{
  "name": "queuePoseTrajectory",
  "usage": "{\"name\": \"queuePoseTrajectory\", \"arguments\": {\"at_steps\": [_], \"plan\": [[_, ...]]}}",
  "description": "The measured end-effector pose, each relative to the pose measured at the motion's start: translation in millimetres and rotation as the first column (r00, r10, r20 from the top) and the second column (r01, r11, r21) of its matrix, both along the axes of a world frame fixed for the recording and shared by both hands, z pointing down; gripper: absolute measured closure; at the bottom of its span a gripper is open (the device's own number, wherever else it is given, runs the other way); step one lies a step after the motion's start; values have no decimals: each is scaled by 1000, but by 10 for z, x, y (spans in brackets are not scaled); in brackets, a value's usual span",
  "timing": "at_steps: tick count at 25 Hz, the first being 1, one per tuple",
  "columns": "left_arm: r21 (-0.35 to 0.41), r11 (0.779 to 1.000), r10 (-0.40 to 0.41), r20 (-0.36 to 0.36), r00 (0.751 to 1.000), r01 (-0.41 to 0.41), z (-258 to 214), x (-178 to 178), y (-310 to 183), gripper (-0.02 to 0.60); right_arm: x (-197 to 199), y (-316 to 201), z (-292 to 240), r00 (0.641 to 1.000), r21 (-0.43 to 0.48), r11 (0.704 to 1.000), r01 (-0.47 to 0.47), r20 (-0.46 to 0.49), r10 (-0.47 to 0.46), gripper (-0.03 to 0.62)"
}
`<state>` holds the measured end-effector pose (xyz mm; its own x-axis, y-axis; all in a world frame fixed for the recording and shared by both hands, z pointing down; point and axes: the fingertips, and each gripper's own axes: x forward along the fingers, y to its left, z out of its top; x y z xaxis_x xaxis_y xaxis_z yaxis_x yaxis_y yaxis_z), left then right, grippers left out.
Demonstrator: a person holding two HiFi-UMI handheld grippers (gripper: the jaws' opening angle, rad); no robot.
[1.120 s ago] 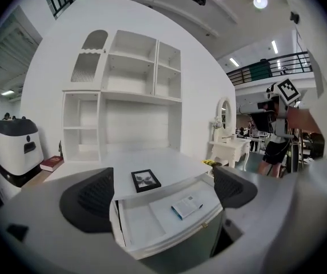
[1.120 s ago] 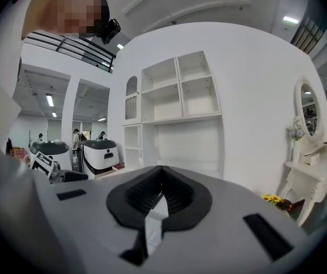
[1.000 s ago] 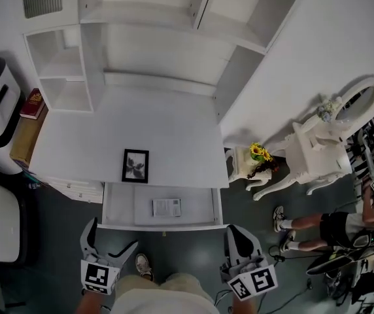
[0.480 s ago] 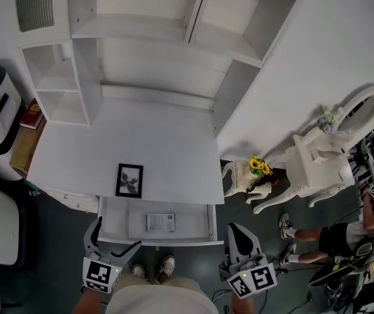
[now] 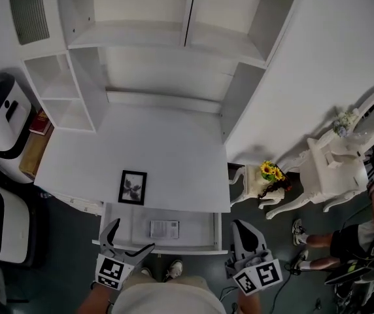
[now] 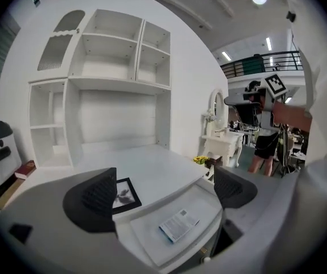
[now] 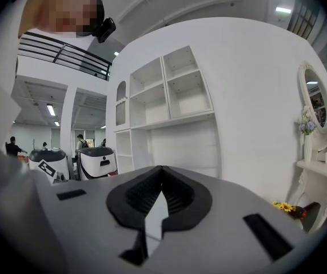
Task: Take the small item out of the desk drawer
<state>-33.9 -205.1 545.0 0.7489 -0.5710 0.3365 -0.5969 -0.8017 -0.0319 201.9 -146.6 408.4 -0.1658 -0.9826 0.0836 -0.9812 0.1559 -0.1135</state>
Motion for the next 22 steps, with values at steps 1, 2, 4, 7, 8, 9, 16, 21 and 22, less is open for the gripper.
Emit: {"name": "queuePoseTrajectory", "arguments": {"at_steps": [1,2,4,7,8,9,16,21,22], "plan": [[-4,1000,10,14,1000,-10,63,53,-14,49,6,-19,35,1000,-6,1000,9,5,-9,583],[-7,1000,24,35,999,-24,139,99,-24,49,3,-34,71,1000,-12,1000,18,10,-18,583],[-21,998,56,76,996,-55,313,170,-44,49,-12,-53,132,999,-23,999,31,18,-30,583],[-51,992,120,147,982,-113,613,254,-78,49,-22,-62,178,999,-35,999,33,24,-32,583],[-60,988,149,180,972,-140,724,280,-83,49,-20,-57,183,999,-37,999,31,24,-30,583],[-68,983,184,216,959,-173,831,312,-83,49,-16,-44,189,999,-41,999,27,23,-26,583],[-166,913,408,367,836,-373,1608,613,-106,49,191,221,341,998,-113,992,-56,1,57,583],[-260,840,542,447,711,-477,2212,813,-32,49,356,547,487,990,-176,974,-141,-16,141,583],[-276,826,563,458,688,-492,2319,855,-16,49,384,609,515,988,-187,970,-156,-20,155,583]]}}
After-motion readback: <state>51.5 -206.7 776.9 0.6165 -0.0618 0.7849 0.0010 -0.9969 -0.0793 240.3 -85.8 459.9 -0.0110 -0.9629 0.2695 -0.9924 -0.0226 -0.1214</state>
